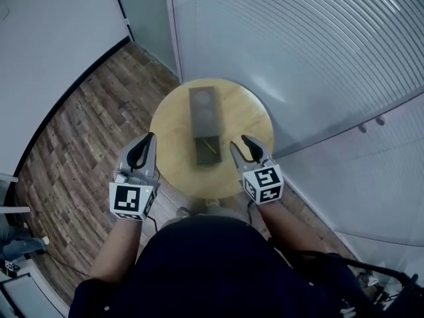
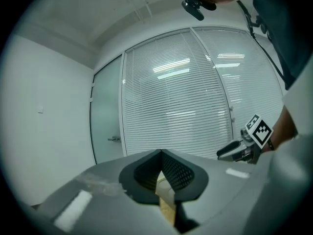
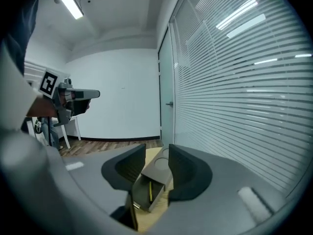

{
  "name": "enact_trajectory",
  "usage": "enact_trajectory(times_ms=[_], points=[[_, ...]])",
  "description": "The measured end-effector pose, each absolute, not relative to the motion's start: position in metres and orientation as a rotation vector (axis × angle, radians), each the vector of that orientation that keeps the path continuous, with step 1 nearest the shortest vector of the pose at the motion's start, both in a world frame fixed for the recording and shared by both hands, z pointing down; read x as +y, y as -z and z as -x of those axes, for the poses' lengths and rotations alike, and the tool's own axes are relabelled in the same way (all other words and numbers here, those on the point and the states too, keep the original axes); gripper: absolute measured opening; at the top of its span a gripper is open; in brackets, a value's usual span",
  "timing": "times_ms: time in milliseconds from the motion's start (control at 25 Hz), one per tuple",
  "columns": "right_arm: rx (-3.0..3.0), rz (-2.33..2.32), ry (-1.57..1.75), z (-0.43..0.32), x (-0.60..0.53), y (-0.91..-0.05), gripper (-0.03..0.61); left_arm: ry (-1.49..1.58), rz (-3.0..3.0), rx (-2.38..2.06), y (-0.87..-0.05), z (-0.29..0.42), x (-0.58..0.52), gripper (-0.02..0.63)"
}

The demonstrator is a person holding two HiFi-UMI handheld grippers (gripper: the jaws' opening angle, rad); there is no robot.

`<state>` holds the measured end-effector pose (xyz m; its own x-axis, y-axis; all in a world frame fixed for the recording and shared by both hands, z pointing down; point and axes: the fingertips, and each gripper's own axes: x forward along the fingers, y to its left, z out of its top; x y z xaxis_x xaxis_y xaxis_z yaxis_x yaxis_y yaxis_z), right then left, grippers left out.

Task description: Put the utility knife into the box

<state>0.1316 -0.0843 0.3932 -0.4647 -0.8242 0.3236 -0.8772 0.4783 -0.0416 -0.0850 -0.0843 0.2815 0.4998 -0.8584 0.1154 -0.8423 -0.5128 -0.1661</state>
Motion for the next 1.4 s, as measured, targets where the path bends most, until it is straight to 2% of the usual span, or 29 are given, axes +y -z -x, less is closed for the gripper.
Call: enact_trajectory(times_ms=[120, 360, 520, 1400], points=[[-2.496, -1.496, -0.236, -0.138, -0.079, -0.373, 0.153, 0.239, 2.633, 1.496, -0.271, 0.084, -0.079, 0.003], [-2.512, -1.608, -0.145, -0.153, -0.079, -0.344, 0.082, 0.227, 2.626, 1.468, -0.265, 0.083, -0.077, 0.003], [-2.544, -1.621, -0.101, -0.153, -0.075, -0.331, 0.009, 0.225, 2.618, 1.461, -0.264, 0.085, -0.076, 0.003], [-2.537, -1.571, -0.027, -0.127, -0.068, -0.328, 0.008, 0.208, 2.661, 1.467, -0.265, 0.096, -0.070, 0.003]])
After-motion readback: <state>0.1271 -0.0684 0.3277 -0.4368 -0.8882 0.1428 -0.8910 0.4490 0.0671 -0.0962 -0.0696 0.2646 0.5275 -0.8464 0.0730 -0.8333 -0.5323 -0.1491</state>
